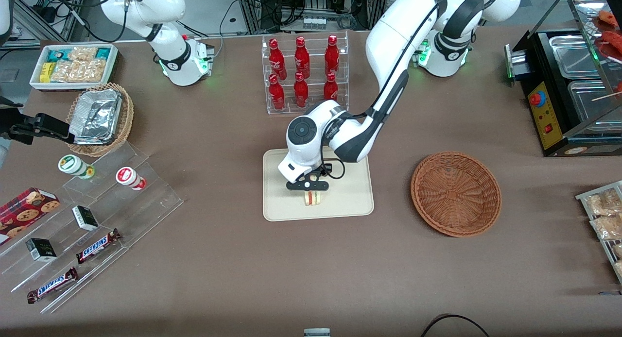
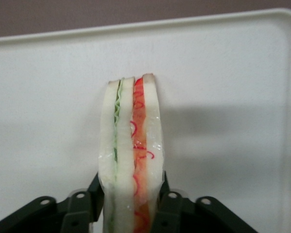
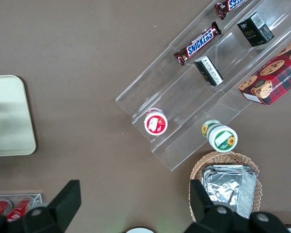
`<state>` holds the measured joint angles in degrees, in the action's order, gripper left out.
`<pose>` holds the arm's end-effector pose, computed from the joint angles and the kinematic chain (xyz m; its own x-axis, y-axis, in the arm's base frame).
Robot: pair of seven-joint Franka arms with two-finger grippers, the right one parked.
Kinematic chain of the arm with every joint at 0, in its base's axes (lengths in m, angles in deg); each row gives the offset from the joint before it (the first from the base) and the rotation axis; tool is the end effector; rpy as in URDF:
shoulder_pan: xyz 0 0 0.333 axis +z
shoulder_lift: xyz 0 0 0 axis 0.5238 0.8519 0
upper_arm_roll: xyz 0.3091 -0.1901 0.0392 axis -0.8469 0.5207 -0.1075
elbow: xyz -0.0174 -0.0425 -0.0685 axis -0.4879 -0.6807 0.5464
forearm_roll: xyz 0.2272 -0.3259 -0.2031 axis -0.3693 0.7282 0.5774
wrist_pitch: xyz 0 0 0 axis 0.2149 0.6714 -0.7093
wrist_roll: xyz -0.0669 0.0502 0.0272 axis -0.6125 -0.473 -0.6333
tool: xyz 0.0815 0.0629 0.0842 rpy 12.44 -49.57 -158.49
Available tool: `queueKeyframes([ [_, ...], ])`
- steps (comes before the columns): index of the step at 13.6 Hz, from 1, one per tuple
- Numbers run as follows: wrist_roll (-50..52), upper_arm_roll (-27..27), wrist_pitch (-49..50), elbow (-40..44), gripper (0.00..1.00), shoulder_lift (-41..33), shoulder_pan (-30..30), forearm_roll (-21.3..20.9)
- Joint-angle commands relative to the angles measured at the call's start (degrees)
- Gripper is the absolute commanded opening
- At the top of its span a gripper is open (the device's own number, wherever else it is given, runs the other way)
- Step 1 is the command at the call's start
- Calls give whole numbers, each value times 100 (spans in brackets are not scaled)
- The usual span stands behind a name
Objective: Place sandwich from basket to tray
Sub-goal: 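Lower the sandwich onto the tray and open the left gripper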
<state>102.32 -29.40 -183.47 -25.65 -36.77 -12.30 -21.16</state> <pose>0.5612 -0.5970 0.2130 0.9993 -0.0323 -0.0201 -0.0325 -0.9994 -0.0083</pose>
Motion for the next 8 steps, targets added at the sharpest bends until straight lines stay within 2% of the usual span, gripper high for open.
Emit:
queueKeyframes([
  [1, 142, -95, 566, 49, 100, -476, -50, -40],
  [3, 186, -121, 988, 32, 100, -959, 20, -5],
  [5, 457, -122, 1559, 14, 100, -1513, 344, 4],
  [8, 433, -122, 1860, -327, 100, -2365, 923, -4],
])
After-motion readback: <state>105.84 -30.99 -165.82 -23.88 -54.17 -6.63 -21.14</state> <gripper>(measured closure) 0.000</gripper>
